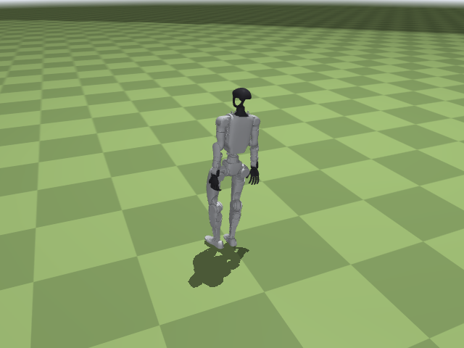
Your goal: In place motions
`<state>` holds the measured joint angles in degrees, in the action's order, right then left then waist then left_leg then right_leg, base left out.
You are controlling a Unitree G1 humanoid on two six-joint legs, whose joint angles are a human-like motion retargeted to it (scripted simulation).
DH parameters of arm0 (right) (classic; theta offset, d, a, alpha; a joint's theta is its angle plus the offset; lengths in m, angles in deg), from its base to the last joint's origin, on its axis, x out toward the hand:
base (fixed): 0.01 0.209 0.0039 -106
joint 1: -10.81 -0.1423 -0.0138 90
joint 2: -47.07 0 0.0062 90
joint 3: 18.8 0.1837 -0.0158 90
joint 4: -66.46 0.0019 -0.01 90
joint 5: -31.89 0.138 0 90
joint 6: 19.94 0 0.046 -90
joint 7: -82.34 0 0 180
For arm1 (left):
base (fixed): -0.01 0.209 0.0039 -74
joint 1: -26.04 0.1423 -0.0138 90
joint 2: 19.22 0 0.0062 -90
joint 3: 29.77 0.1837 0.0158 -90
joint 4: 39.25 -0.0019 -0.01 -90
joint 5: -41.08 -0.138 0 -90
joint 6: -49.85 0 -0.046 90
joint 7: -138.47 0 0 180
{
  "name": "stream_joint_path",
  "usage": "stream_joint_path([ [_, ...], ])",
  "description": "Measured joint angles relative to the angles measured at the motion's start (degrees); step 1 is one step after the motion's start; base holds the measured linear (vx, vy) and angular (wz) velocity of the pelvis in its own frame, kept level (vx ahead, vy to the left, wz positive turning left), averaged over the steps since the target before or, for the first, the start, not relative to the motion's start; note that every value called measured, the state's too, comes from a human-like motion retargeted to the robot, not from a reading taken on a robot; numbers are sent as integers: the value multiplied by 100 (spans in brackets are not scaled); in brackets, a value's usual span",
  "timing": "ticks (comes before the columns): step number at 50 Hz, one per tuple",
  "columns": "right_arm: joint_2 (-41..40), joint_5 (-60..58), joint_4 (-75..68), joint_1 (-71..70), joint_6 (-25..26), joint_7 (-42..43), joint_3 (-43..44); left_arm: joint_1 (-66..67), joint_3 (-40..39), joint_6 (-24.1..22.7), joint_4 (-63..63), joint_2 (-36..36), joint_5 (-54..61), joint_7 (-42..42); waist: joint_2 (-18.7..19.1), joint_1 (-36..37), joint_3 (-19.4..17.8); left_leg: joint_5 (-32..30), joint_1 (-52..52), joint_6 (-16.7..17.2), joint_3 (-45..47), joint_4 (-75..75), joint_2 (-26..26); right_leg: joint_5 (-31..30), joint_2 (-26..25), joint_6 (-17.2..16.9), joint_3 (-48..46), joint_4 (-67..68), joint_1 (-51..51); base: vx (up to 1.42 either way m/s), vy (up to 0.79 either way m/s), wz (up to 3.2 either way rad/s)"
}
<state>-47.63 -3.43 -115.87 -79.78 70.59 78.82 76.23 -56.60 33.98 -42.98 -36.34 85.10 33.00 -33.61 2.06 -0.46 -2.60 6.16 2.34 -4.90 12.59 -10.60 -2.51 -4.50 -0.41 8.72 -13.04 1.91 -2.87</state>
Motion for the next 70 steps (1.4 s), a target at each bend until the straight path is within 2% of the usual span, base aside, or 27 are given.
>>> stream_joint_path([
  [5,17,-103,-123,-29,50,125,-120,-96,-71,-149,260,98,340,89,6,-116,101,74,2,-35,104,-9,4,16,13,-45,-12,-6,8,12,4,-2],
  [15,8,26,56,-65,0,19,-18,-73,63,-211,271,77,72,59,69,-16,181,89,-72,-94,135,77,-83,57,78,-152,26,25,-16,15,6,-14],
  [22,27,158,148,-102,-48,-1,-10,-126,72,-110,32,-13,12,123,211,-43,257,-64,244,35,-205,99,-18,342,126,-183,-225,508,226,-4,6,38],
  [25,42,286,216,-98,-84,35,4,-200,210,-94,50,-132,56,191,284,-266,185,-175,472,86,-525,23,24,341,148,-181,-207,897,417,-14,-2,146],
  [27,60,337,220,-118,-91,62,-4,-300,312,-69,62,-261,43,228,298,-510,38,-286,558,117,-845,-15,-35,213,72,-240,345,1034,500,-19,-5,205],
  [31,95,337,155,-164,-73,106,-46,-505,297,-49,129,-445,-54,137,218,-806,-192,-535,694,214,-1497,1,-296,113,-269,-666,2117,1022,509,-24,-7,192],
  [33,113,307,133,-154,-65,121,-50,-602,304,-61,188,-509,-6,108,213,-811,-255,-666,772,288,-1872,35,-419,175,-341,-745,2386,949,474,-21,-12,165],
  [35,129,281,114,-126,-53,130,-39,-684,362,-70,258,-552,61,129,183,-575,-308,-799,823,368,-2076,88,-493,153,38,-670,1294,750,423,-21,-14,107],
  [38,159,213,66,-176,-19,107,48,-828,534,-70,380,-512,151,93,138,17,-462,-1084,848,445,-2247,290,-552,139,17,-639,1154,657,352,-29,-19,70],
  [40,190,116,55,-228,-20,100,72,-882,683,-99,451,-462,282,67,154,190,-517,-1194,855,466,-2379,465,-531,133,131,-672,702,600,340,-28,-17,134],
  [42,227,-16,96,-274,-36,115,18,-832,699,-128,577,-378,358,218,103,120,-519,-968,890,240,-1667,521,-340,137,256,-687,347,517,294,-23,-14,177],
  [45,259,-110,190,-317,-74,185,-76,-775,608,-117,719,-252,409,467,37,-163,-436,-503,915,100,138,474,198,182,409,-673,-242,422,281,-22,-6,205],
  [49,283,87,192,-336,-181,218,-31,-856,645,-141,835,-179,360,496,-57,-482,-354,-247,516,416,2653,317,769,313,646,-738,-1229,332,196,-26,-6,266],
  [51,297,133,117,-305,-175,193,-1,-865,749,-163,884,-168,299,510,-177,-481,-288,-161,309,442,3342,106,880,399,827,-799,-1646,320,116,-11,-3,251],
  [57,305,-119,-34,-49,-87,272,102,-657,1102,-202,894,-184,-53,598,-397,-219,104,153,100,460,3692,-408,928,594,1140,-977,-2761,264,-61,1,0,226],
  [63,290,-251,31,105,-152,306,178,-417,1057,-31,727,-217,-607,566,-421,-144,365,339,-189,295,4340,-341,801,686,1205,-1199,-3956,132,-242,5,13,209],
  [66,267,-205,8,134,-146,303,243,-245,899,72,542,-226,-816,453,-362,37,478,177,-216,359,4262,-100,644,700,1072,-1288,-4457,34,-348,10,17,149],
  [68,244,-168,-12,120,-136,292,263,-123,735,118,369,-234,-813,340,-247,257,509,-132,-221,580,3860,371,567,717,860,-1309,-4653,-22,-425,14,24,82],
  [70,223,-155,-11,83,-135,270,265,1,503,171,168,-210,-725,226,-254,421,536,-108,-184,535,3569,559,407,688,831,-1344,-4824,-65,-497,16,25,57],
])
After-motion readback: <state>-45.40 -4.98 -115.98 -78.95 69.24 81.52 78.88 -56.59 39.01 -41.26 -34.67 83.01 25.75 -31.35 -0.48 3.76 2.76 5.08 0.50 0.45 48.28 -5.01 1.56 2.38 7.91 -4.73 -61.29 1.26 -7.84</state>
